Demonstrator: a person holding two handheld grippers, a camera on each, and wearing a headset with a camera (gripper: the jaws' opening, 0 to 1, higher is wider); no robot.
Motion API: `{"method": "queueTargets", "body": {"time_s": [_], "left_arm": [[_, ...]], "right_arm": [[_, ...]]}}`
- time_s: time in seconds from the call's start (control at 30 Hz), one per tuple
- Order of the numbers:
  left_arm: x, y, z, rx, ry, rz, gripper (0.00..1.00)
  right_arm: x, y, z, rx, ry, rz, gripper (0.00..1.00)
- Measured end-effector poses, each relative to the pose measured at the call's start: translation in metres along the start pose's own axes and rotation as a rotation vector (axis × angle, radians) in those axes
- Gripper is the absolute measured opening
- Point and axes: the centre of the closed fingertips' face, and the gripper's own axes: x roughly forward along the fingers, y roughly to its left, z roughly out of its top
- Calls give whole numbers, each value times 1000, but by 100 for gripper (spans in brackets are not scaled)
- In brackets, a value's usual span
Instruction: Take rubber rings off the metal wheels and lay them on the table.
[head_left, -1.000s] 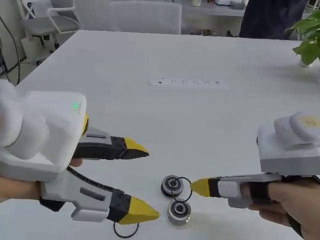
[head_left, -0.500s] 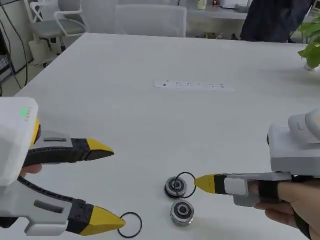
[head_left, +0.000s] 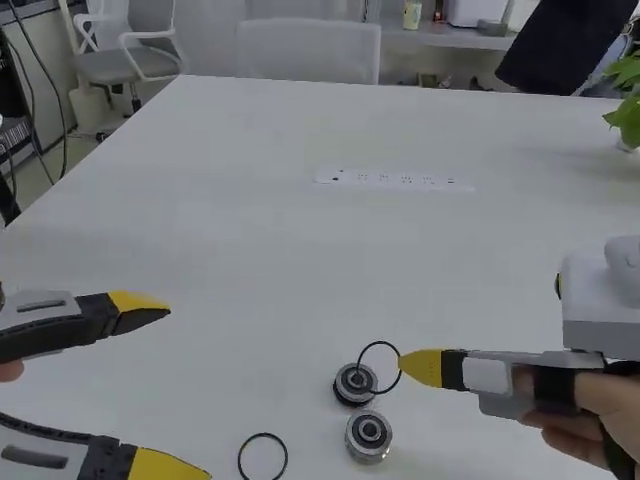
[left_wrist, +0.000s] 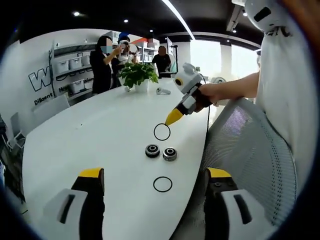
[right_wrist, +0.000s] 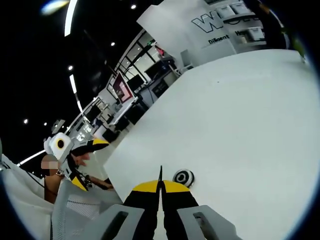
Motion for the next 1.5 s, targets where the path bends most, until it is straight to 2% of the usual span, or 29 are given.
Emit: {"method": "queueTargets", "body": {"time_s": [0.3,0.67,0.87,1.3,1.5], "left_arm": [[-4,3,-17,-62,10,49,85],[-1,3,-37,-121,38,71,87],[2,-2,-45,-139,51,68,87],[7,-13,-55,-161,66,61,87],[9,-15,-55,-170,61,59,87]], "right_arm": [[-3,5,7,12,-36,23,0],[-4,15,16,17,-86,76,0],[-4,18,18,22,-97,91,0],[-2,26,18,7,-100,123,0],[1,29,15,1,-89,133,0]]}}
